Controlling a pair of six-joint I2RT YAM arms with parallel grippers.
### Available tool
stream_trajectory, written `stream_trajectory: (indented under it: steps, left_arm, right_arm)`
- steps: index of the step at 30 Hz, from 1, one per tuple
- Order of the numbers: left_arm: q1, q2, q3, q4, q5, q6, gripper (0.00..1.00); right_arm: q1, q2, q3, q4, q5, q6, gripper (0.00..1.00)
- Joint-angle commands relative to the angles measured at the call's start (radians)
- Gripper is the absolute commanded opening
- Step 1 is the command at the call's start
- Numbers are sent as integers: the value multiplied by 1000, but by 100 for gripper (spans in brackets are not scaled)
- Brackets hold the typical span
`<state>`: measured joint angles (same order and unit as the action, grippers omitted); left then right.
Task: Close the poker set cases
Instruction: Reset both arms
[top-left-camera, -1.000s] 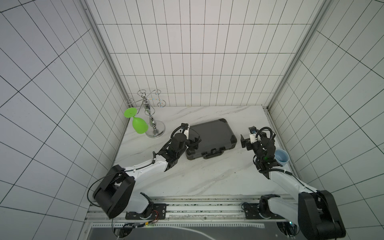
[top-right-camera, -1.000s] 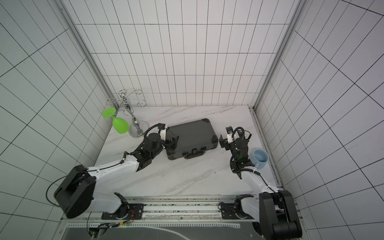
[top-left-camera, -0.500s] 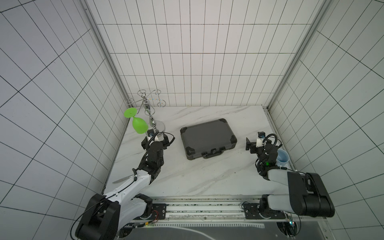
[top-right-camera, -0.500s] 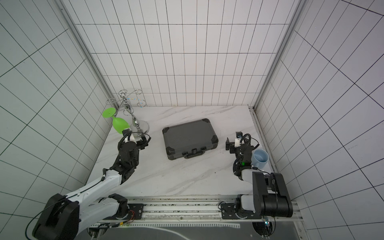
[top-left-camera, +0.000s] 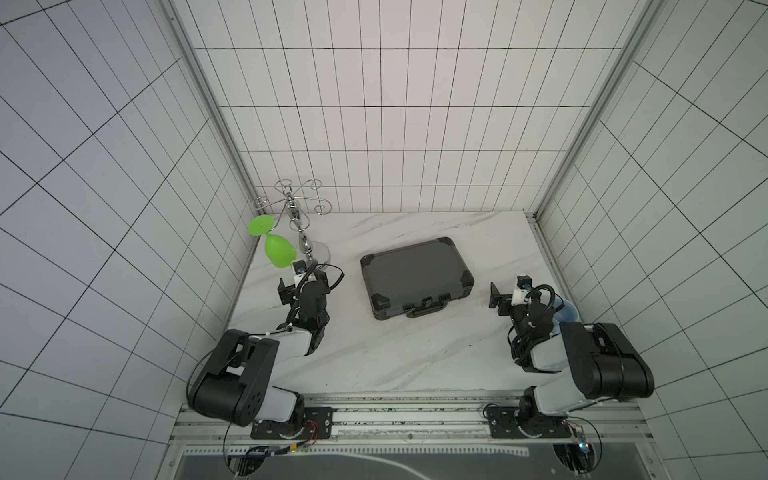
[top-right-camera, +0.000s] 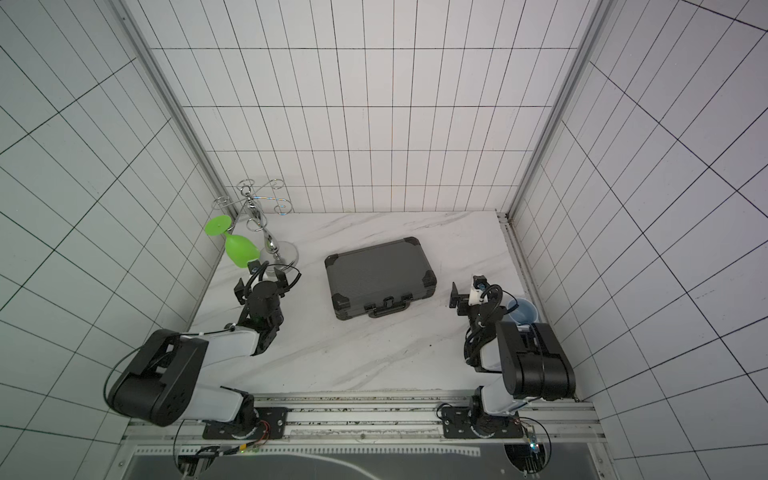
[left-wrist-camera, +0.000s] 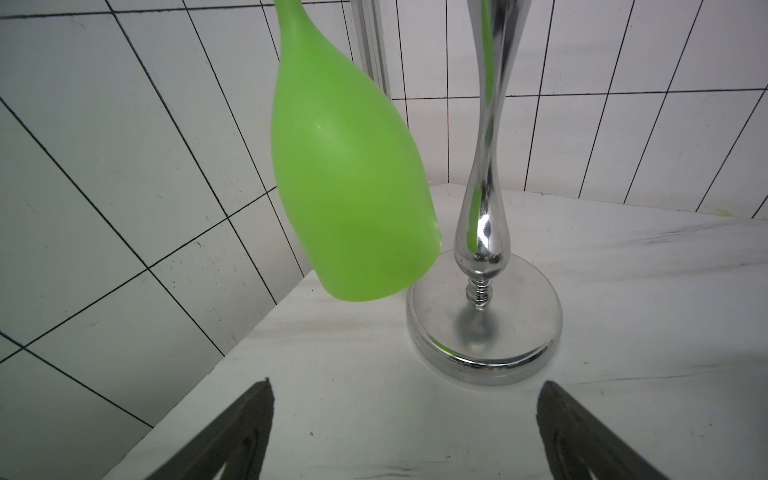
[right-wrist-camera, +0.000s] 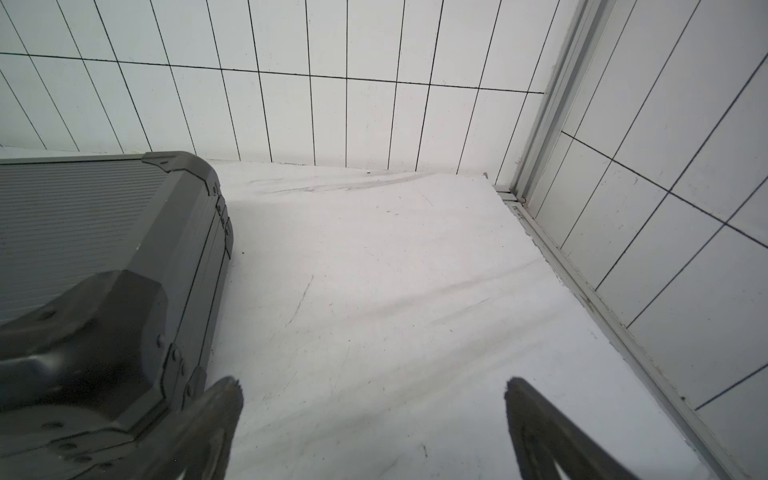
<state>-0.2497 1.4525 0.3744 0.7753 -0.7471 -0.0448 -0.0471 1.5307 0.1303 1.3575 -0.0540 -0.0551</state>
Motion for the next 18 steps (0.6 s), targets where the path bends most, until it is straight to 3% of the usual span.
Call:
stream_trajectory:
  steps: [1,4,8,9,12,18]
  left_arm:
    - [33,46,-2,137,57,19,98]
    - [75,85,-21,229,170,30,98]
    - [110,98,3,148,323,23,98]
    - [119,111,-17,205,343,27,98]
    - [127,135,-60,331,340,23,98]
    - [126,122,-35,259,336,22,98]
  right_arm:
    - [-4,2,79,-30,72,46,99]
    - [3,14,111,-72,162,70,99]
    - [6,12,112,-81,164,69,99]
    - [6,11,112,-81,164,69,99]
    - [6,11,112,-81,164,69,99]
    - [8,12,114,-83,167,67,99]
